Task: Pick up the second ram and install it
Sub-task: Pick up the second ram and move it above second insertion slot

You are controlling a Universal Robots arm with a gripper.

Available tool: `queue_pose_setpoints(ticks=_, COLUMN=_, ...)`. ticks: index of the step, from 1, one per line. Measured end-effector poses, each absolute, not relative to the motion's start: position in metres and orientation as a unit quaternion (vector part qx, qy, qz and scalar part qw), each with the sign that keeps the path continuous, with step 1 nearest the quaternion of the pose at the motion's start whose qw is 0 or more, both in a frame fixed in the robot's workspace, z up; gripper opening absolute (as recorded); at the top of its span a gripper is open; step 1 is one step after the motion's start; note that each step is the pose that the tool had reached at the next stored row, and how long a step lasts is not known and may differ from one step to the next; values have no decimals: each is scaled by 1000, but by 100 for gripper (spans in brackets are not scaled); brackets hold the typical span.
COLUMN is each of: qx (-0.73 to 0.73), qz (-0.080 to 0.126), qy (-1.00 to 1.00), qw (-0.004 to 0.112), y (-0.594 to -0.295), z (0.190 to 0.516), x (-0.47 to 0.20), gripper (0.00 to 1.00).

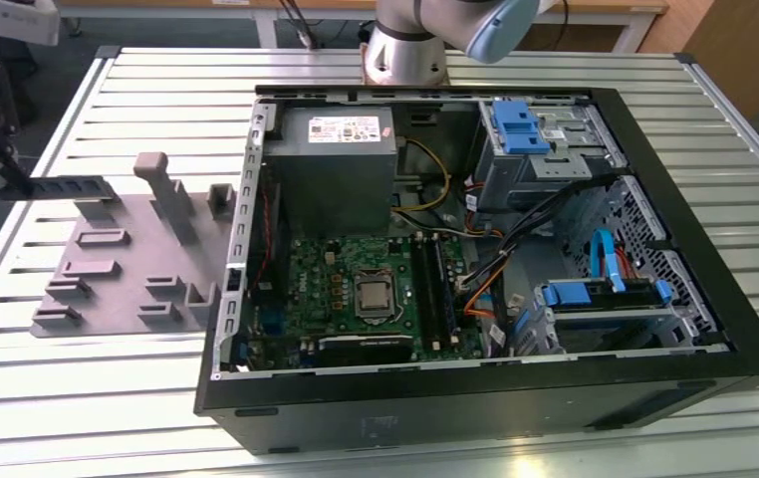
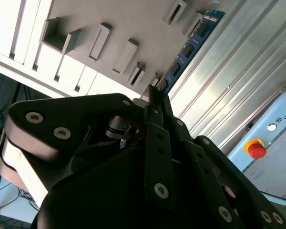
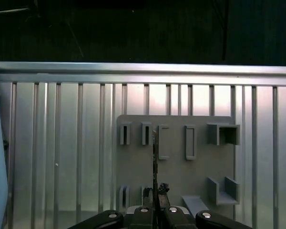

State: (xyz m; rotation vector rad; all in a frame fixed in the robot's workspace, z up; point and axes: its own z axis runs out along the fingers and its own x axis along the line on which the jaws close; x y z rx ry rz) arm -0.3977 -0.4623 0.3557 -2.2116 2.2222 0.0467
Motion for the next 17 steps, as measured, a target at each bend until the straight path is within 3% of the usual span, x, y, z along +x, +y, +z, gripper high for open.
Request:
queue_pose_setpoints(ticks=10, qx=-705, qz=15, qy=709, qw=3, y=-462, z=386, x=-398, gripper=14)
queue_pose_setpoints(ticks=17, qx=-705, qz=15, qy=709, qw=3, y=-462, z=388, x=-398, gripper=14)
